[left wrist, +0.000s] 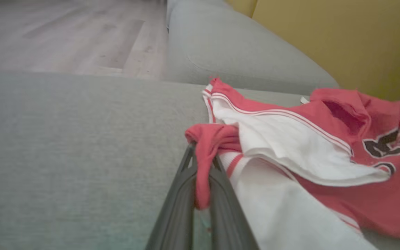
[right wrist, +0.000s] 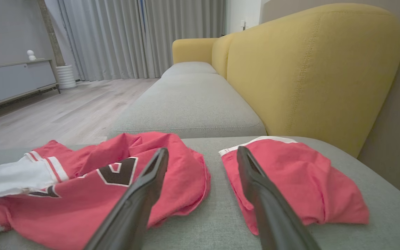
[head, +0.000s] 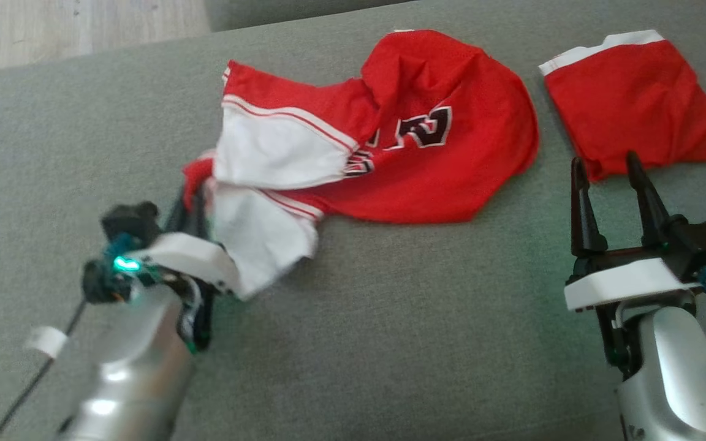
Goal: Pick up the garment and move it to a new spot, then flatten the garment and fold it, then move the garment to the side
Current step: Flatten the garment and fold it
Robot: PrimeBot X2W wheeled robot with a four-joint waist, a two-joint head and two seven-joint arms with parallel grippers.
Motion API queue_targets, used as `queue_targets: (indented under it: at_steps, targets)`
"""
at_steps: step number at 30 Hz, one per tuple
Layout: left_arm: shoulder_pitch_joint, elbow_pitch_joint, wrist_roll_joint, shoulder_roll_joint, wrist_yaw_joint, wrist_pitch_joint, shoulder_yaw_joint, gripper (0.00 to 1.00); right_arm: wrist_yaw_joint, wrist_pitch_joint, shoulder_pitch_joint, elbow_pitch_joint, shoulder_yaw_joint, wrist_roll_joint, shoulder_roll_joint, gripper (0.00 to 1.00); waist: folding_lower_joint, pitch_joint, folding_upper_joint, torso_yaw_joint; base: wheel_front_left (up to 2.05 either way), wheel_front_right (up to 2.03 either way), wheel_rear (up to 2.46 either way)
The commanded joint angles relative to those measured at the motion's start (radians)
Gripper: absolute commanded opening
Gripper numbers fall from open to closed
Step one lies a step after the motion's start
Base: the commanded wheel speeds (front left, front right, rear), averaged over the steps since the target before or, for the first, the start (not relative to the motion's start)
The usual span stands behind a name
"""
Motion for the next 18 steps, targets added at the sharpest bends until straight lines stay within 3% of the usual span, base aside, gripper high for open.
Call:
queue_targets:
  at_steps: [1, 9, 10, 11, 12, 13, 14, 18]
  targets:
    - [-0.048, -0.029, -0.003, 0.045, 0.007, -0.016, 0.043, 0.0, -0.001, 0.001, -0.033, -0.035, 0.028, -0.009, -0.003, 1.0, -0.0001, 0.004, 0.0, 0.009, 0.0, 0.0, 0.0]
    - [-0.088, -0.028, 0.032, 0.137, 0.011, -0.03, 0.076, 0.0, -0.001, 0.015, -0.036, -0.039, 0.048, -0.014, -0.003, 1.0, -0.0001, 0.02, 0.0, 0.04, 0.0, 0.0, 0.0]
    - [-0.089, -0.026, 0.036, 0.143, 0.011, -0.03, 0.079, 0.16, -0.001, 0.017, -0.036, -0.036, 0.05, -0.014, -0.003, 1.0, -0.0001, 0.02, 0.0, 0.044, 0.0, 0.0, 0.0]
    - [-0.089, -0.023, 0.039, 0.148, 0.013, -0.031, 0.082, 0.25, -0.001, 0.017, -0.037, -0.034, 0.052, -0.014, -0.003, 1.0, -0.0001, 0.02, 0.0, 0.048, 0.0, 0.0, 0.0]
    - [-0.089, -0.021, 0.04, 0.152, 0.017, -0.031, 0.089, 0.27, -0.001, 0.016, -0.037, -0.031, 0.053, -0.014, -0.003, 1.0, -0.0001, 0.019, 0.0, 0.053, 0.0, 0.0, 0.0]
    - [-0.087, -0.025, 0.045, 0.157, 0.023, -0.031, 0.096, 0.39, -0.001, 0.016, -0.037, -0.029, 0.055, -0.013, -0.003, 1.0, -0.0001, 0.019, 0.0, 0.057, 0.0, 0.0, 0.0]
    - [-0.084, -0.036, 0.052, 0.159, 0.028, -0.032, 0.104, 1.0, -0.001, 0.016, -0.036, -0.027, 0.056, -0.012, -0.003, 1.0, -0.0001, 0.018, 0.0, 0.064, 0.0, 0.0, 0.0]
    - [-0.042, -0.096, 0.078, 0.152, 0.036, -0.032, 0.131, 1.0, -0.001, 0.019, -0.033, -0.014, 0.067, -0.012, -0.003, 1.0, -0.0001, 0.006, 0.0, 0.09, 0.0, 0.0, 0.0]
